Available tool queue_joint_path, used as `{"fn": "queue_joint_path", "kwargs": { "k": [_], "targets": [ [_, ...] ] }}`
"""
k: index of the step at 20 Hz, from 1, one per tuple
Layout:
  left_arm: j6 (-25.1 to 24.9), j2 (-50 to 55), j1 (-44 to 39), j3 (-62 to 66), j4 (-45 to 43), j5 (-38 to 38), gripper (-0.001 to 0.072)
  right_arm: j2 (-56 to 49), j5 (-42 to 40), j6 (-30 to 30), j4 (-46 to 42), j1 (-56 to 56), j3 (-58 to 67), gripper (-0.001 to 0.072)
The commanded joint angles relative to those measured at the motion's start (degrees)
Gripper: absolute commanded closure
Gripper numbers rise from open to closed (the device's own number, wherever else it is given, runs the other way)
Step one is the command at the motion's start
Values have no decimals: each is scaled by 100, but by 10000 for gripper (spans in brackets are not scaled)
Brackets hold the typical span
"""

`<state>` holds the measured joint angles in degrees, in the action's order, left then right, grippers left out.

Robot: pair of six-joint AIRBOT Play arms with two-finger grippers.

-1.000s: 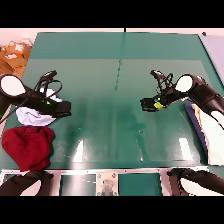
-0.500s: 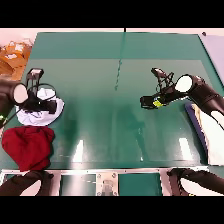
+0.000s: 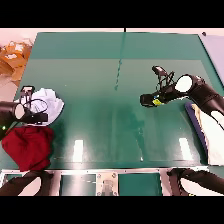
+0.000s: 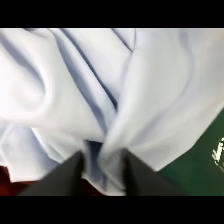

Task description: Fold the shirts.

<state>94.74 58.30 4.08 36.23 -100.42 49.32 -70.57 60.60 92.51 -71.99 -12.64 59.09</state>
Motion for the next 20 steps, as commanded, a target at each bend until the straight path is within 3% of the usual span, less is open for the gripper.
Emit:
{"fn": "queue_joint_path", "kwargs": {
  "k": [1, 3, 6, 8, 10, 14, 15, 19, 20],
  "targets": [
    [-203, 4, 109, -229, 254, -485, 671, -4, -9, 0, 0, 0, 0, 700],
    [-232, 2, 107, -118, 415, -219, 688, -2, 4, 0, -2, 0, 4, 700],
    [-1036, -13, 15, 601, 1517, 393, 689, 2, 236, 0, -9, 74, 157, 700],
    [-1228, -13, -507, 1399, 2087, 730, 690, 7, 542, 0, -22, 289, 433, 700],
    [-1204, -13, -1399, 2232, 2295, 820, 689, 42, 802, 0, -22, 588, 719, 701],
    [-549, 13, -3021, 3141, 2317, 363, 689, 122, 1062, -2, -20, 1196, 1095, 701],
    [-332, 68, -3259, 3139, 2404, 260, 689, 151, 1062, 0, -20, 1325, 1121, 701],
    [-330, 994, -3676, 3082, 3335, 302, 687, 175, 1113, -2, -17, 1537, 1121, 701],
    [-365, 1309, -3689, 3086, 3624, 374, 629, 175, 1134, -2, -9, 1530, 1121, 701]
  ]
}}
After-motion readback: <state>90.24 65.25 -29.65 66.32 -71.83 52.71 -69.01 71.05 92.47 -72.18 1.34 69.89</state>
